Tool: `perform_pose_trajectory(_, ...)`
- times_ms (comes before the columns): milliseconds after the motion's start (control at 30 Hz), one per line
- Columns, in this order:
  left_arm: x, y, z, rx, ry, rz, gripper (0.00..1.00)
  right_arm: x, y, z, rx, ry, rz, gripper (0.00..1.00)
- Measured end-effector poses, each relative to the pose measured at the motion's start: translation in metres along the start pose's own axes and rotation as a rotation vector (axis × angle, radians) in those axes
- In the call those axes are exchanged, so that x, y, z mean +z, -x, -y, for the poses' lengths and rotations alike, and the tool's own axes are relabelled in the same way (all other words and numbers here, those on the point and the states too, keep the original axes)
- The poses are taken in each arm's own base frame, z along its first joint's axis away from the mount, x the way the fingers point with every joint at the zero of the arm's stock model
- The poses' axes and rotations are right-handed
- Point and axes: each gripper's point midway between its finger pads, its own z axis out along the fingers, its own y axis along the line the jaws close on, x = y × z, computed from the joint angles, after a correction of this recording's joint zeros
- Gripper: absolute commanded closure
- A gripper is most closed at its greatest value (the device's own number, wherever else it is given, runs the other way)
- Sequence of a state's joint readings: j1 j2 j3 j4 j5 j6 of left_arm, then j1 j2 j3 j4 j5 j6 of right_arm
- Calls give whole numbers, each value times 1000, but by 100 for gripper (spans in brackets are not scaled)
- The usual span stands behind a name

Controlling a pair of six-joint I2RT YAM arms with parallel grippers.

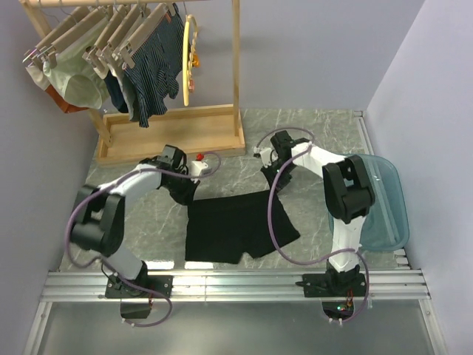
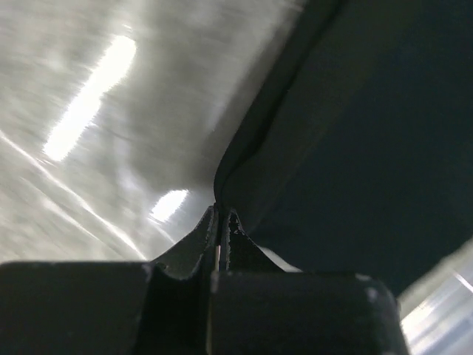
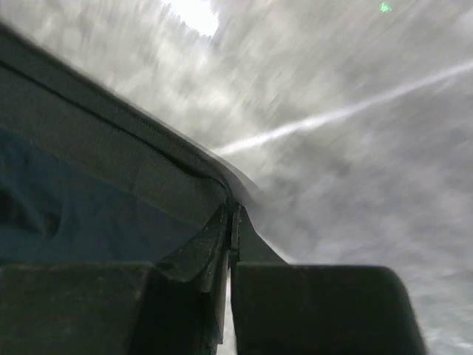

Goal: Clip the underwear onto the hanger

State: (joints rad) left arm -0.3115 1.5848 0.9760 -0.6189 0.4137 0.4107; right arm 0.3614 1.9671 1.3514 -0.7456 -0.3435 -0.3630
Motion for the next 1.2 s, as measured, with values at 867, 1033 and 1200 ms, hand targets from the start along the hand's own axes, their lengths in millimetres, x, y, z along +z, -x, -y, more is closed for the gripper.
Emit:
perform_pose_trajectory(867, 16, 21, 61, 386, 2, 48, 32, -6, -33, -53, -16, 76, -98, 64)
perform_pose_trajectory(1033, 36, -16, 60, 388, -8, -77, 35, 1, -46, -54, -30, 68, -159, 65)
perform_pose_trajectory(1200, 34, -28, 69, 472, -14, -97, 37, 1, -65, -69, -105, 60, -211, 65)
